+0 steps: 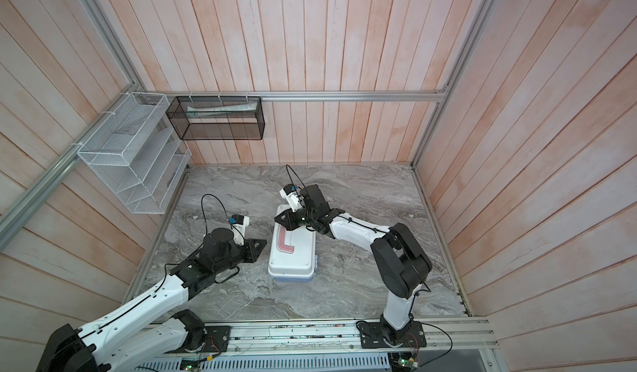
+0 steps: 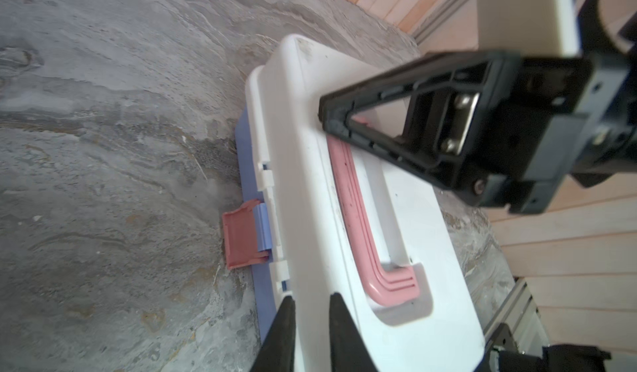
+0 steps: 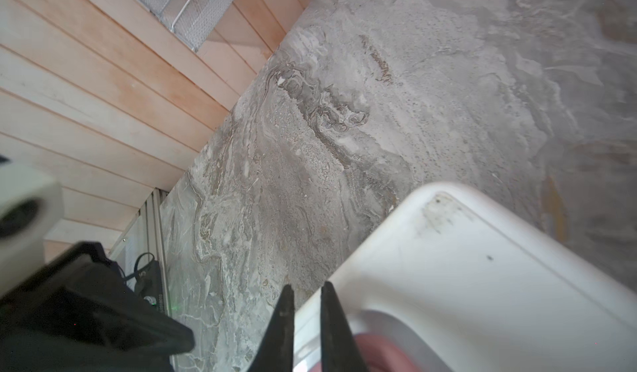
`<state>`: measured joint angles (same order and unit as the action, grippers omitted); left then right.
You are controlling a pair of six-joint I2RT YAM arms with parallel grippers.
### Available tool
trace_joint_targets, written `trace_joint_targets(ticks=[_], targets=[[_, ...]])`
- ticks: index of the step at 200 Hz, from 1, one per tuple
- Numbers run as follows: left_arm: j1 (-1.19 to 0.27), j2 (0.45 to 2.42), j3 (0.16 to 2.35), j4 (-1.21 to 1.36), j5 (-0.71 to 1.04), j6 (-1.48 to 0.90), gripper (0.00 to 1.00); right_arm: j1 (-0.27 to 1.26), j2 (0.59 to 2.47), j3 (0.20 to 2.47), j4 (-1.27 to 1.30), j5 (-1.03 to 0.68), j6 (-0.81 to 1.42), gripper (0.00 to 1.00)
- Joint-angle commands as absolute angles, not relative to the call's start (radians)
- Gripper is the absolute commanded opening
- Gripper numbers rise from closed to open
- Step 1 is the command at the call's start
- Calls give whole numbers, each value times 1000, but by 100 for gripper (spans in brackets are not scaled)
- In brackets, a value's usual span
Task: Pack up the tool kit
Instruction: 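Press the white lid down onto the box with both grippers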
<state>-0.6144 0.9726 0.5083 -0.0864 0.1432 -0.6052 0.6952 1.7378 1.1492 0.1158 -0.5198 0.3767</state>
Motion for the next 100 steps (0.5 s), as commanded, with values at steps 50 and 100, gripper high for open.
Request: trace_joint_targets(ticks=[50, 100], targets=[[-667, 1072, 501, 43, 210, -564, 23, 533, 1416, 948, -15, -344, 375, 43], [-817, 1153, 534, 88, 165, -612, 20, 470, 1413, 911, -77, -450, 294, 47]])
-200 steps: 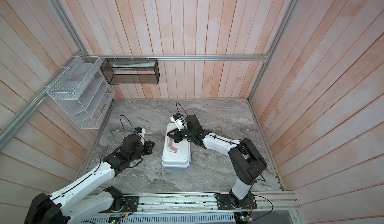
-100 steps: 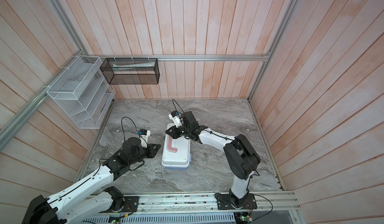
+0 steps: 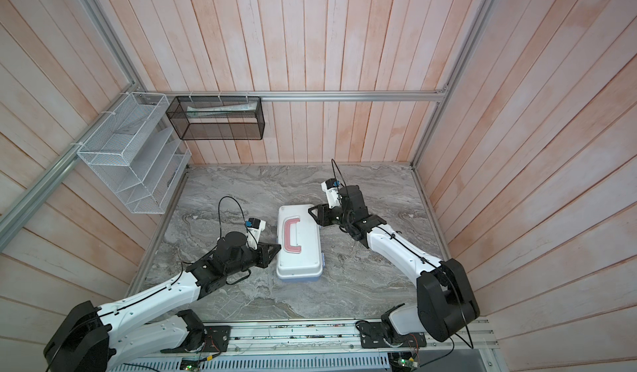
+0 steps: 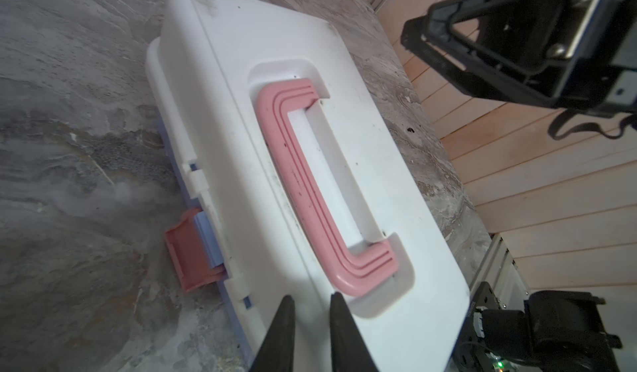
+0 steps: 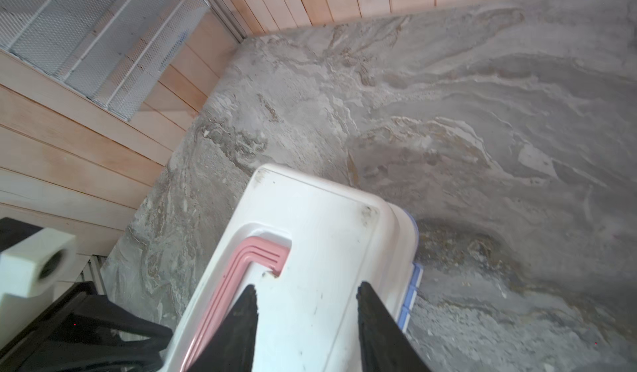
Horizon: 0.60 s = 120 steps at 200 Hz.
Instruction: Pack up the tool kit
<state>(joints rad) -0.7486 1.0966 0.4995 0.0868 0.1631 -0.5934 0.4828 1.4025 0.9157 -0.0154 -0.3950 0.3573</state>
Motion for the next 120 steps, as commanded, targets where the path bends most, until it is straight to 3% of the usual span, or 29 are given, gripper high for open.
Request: trace_joint_targets(ticks=[1, 34, 54, 71, 79, 95, 120], targets=[[-822, 1155, 535, 89, 164, -613, 20, 469, 1414, 913, -80, -454, 291, 47], [-897, 1205, 592, 61, 93, -616, 20, 443, 1482, 1004, -237, -445, 172, 48], [-895, 1149, 583, 15, 15, -583, 41, 426, 1503, 1032, -273, -428, 147, 48], [-876, 1085, 574, -52, -56, -558, 81, 417, 1508, 1040, -276, -408, 134, 49], [-862, 1064, 564, -78, -79, -548, 91, 411, 1509, 1042, -272, -406, 130, 49], [-840, 1045, 543, -107, -105, -523, 99, 396, 1516, 1046, -261, -410, 129, 50], [-838, 1069, 499, -72, -114, -498, 100, 377, 1543, 1056, -250, -471, 116, 51]])
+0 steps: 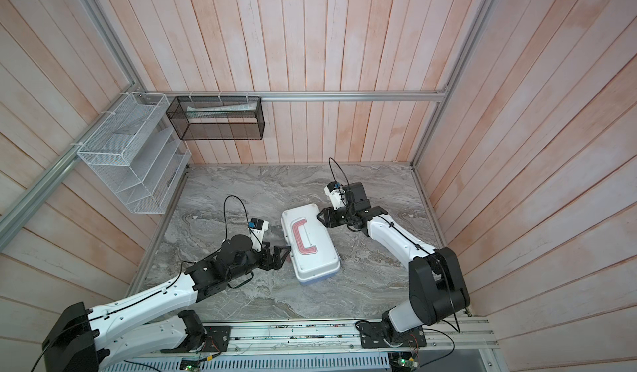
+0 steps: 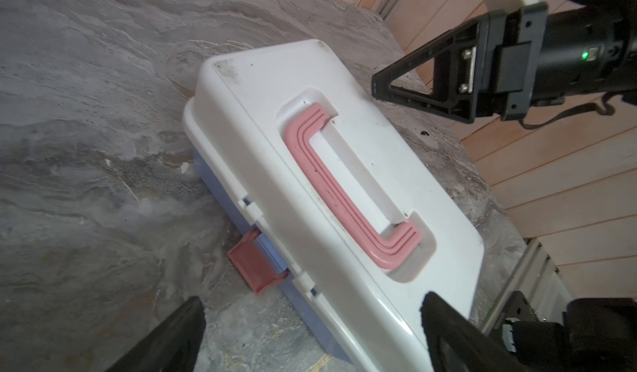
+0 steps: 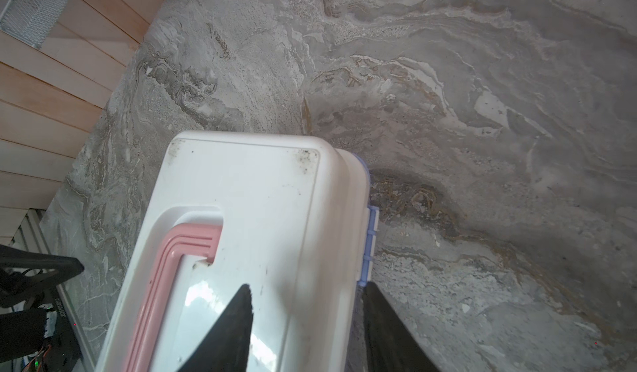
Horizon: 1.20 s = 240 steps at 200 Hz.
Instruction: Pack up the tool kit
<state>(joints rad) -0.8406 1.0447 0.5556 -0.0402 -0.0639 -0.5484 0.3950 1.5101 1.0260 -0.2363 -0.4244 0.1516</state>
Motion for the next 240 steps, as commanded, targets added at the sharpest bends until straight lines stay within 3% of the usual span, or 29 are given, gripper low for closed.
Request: trace_joint_targets(ticks=[1, 69, 129, 240], targets=[[-838, 1070, 498, -69, -114, -497, 100, 377, 1545, 1057, -250, -476, 115, 51], [-841, 1192, 396, 190, -21, -407, 98, 376, 1506, 948, -165, -631, 141, 54], [-859, 1384, 402, 313, -46, -377, 98, 376, 1455, 883, -133, -654, 166, 54], [-877, 1581, 454, 364, -310, -413, 99, 375, 1433, 860, -129, -668, 159, 54]])
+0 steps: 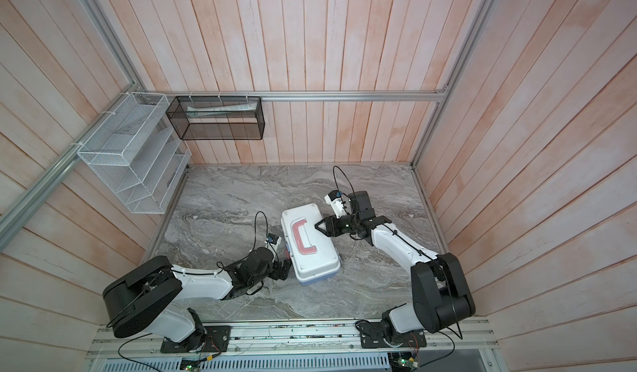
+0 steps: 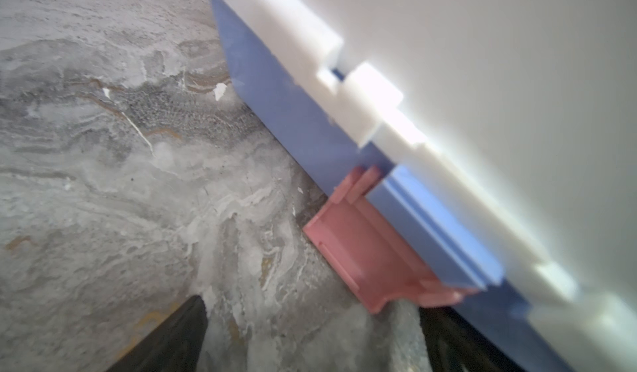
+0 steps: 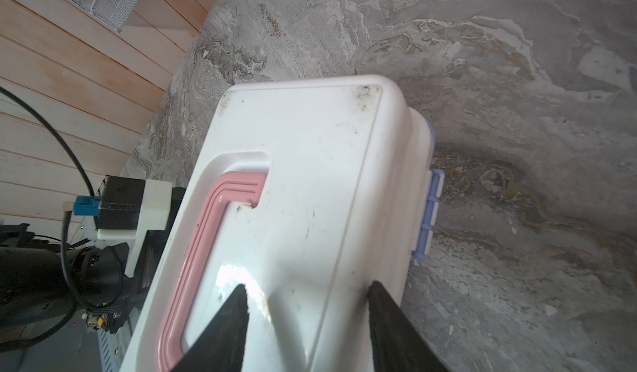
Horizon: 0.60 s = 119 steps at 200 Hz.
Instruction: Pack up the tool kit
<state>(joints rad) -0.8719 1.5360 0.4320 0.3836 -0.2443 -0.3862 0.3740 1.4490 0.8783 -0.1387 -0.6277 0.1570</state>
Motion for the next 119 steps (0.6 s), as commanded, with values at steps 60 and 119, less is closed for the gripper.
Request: trace_joint_targets(ticks=[60, 119], targets=[[-884, 1539, 444, 314, -416, -452, 98, 374, 1431, 850, -118, -669, 163, 54], [-904, 1506, 458, 260, -475, -439, 97, 373, 1436, 847, -112, -674, 161, 53]])
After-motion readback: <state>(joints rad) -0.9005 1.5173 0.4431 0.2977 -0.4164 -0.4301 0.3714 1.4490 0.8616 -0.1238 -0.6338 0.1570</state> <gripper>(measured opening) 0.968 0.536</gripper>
